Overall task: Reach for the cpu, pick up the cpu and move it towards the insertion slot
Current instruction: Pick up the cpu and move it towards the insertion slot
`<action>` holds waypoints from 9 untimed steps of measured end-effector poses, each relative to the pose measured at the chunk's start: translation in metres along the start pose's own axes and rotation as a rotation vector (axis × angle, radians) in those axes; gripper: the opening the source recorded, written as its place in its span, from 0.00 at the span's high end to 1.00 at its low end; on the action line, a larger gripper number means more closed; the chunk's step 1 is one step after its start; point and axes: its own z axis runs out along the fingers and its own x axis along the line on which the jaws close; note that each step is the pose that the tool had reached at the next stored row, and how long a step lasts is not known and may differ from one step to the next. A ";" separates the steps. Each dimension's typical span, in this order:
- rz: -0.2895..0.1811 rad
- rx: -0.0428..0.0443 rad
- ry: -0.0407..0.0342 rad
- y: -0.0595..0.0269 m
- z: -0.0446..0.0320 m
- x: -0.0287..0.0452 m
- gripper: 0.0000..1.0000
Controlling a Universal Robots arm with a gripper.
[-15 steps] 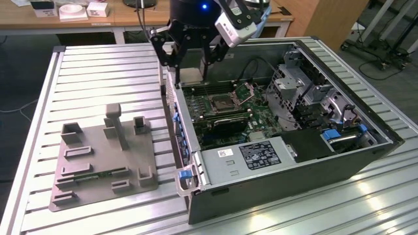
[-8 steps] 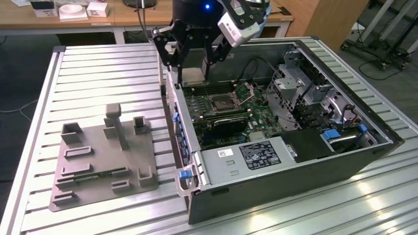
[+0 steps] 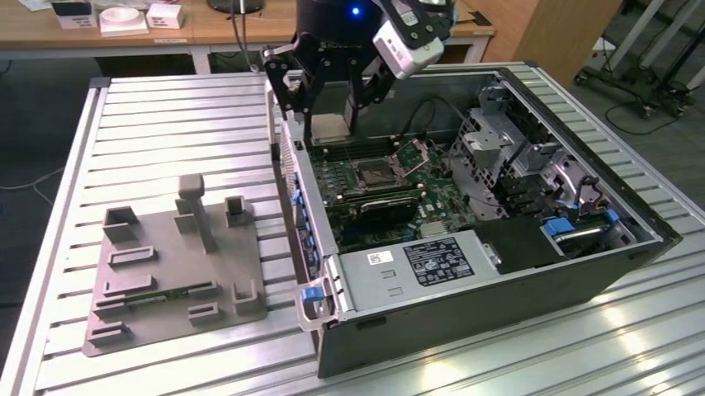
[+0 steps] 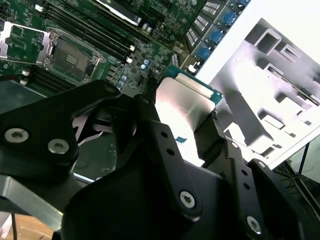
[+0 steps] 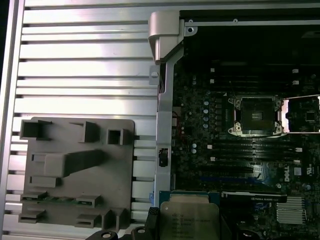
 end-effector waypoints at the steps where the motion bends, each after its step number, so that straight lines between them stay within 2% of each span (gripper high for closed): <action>1: 0.000 0.0000 0.0000 0.0000 0.0000 -0.0006 0.45; 9: 0.000 0.0000 0.0000 0.0000 0.0000 -0.0052 0.45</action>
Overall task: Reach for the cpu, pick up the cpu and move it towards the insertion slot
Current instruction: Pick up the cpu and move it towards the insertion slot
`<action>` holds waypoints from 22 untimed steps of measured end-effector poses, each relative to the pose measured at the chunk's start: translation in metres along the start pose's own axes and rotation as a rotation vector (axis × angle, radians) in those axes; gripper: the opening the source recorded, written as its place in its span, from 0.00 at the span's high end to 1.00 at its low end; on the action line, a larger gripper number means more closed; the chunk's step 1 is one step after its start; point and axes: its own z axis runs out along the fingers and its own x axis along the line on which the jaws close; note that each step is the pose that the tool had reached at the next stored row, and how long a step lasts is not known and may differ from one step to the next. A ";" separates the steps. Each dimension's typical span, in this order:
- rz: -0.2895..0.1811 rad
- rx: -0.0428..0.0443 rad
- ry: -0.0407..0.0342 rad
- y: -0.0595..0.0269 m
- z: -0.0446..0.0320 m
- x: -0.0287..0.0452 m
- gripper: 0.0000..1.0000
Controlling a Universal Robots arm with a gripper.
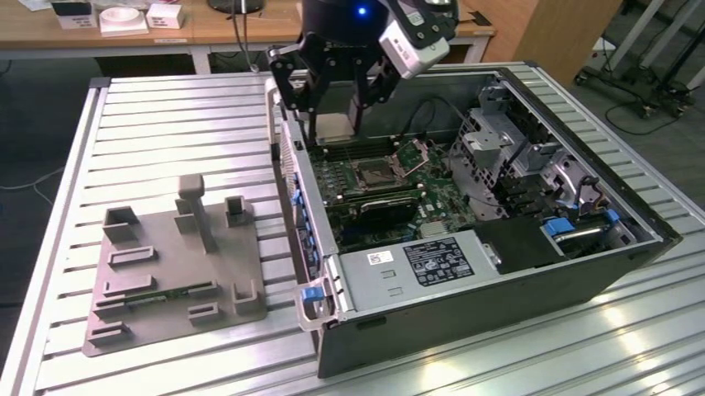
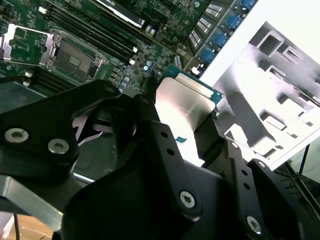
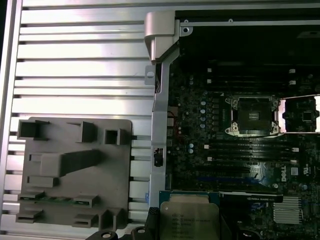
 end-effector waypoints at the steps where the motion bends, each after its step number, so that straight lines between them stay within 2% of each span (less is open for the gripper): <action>1: 0.000 0.0000 0.0000 0.0000 0.0000 -0.0007 0.45; 22: 0.000 0.0000 0.0000 0.0003 0.0000 -0.0157 0.45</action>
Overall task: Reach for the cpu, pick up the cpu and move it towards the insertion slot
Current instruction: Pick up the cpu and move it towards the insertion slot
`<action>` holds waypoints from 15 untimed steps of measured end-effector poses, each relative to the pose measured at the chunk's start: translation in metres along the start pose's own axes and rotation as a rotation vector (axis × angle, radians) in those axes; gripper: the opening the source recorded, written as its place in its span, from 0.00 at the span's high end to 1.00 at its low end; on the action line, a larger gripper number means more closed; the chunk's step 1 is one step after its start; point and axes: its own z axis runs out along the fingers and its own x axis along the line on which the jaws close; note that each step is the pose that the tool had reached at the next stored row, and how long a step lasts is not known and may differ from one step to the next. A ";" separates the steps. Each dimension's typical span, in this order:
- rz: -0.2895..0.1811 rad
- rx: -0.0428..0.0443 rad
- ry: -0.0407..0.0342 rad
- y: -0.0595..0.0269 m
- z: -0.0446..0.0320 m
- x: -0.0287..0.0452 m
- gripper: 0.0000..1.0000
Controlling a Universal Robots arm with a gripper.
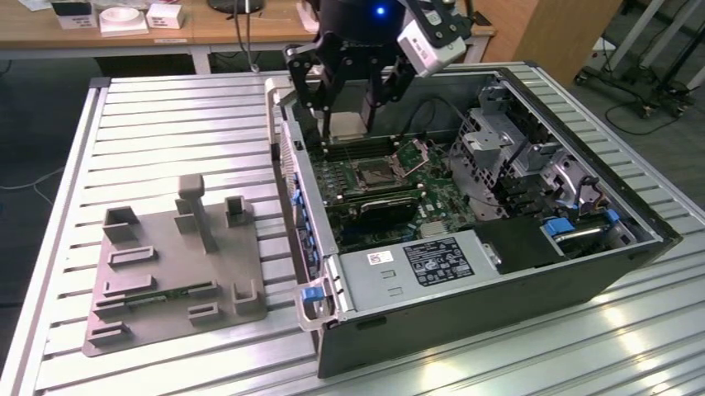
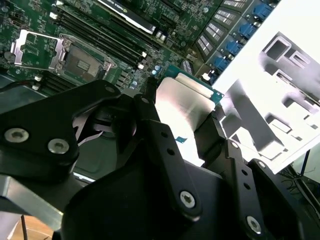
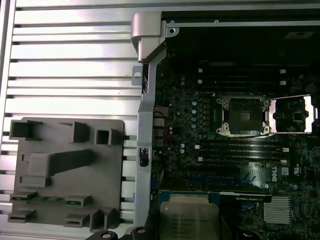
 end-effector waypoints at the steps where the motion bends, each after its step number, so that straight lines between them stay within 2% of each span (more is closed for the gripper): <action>1: 0.000 0.0000 0.0000 0.0000 0.0000 -0.0007 0.45; 15: 0.000 0.0001 0.0000 0.0006 0.0000 -0.0101 0.45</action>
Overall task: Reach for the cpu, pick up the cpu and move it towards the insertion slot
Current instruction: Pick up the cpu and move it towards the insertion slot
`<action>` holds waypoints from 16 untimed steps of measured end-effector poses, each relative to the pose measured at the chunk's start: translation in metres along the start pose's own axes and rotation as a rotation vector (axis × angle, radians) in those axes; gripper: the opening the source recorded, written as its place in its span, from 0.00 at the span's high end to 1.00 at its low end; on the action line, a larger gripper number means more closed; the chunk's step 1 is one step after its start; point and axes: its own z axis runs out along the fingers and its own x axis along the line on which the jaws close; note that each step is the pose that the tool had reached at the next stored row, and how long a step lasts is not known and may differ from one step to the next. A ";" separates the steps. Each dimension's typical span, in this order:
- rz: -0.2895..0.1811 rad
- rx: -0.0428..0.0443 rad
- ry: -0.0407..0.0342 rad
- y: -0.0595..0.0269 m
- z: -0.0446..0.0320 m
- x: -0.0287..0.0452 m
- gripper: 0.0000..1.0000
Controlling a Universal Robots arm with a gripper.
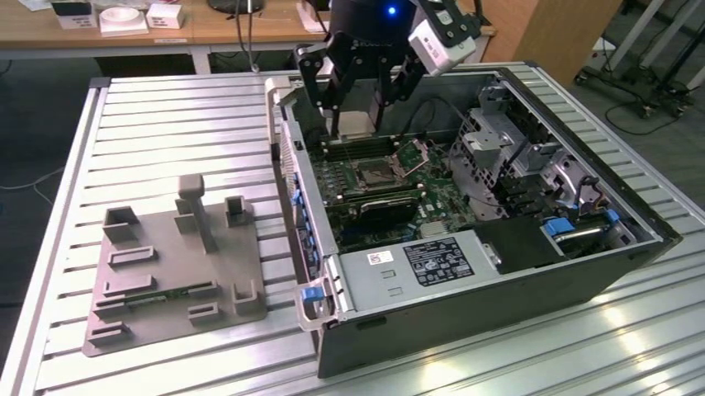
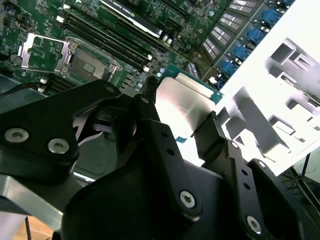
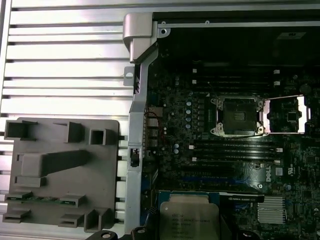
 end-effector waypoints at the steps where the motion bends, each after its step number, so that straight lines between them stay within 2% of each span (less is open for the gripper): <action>1: 0.000 0.0000 0.0000 0.0002 0.0000 -0.0006 0.45; 16: 0.000 0.0000 0.0000 0.0029 0.0002 -0.0074 0.45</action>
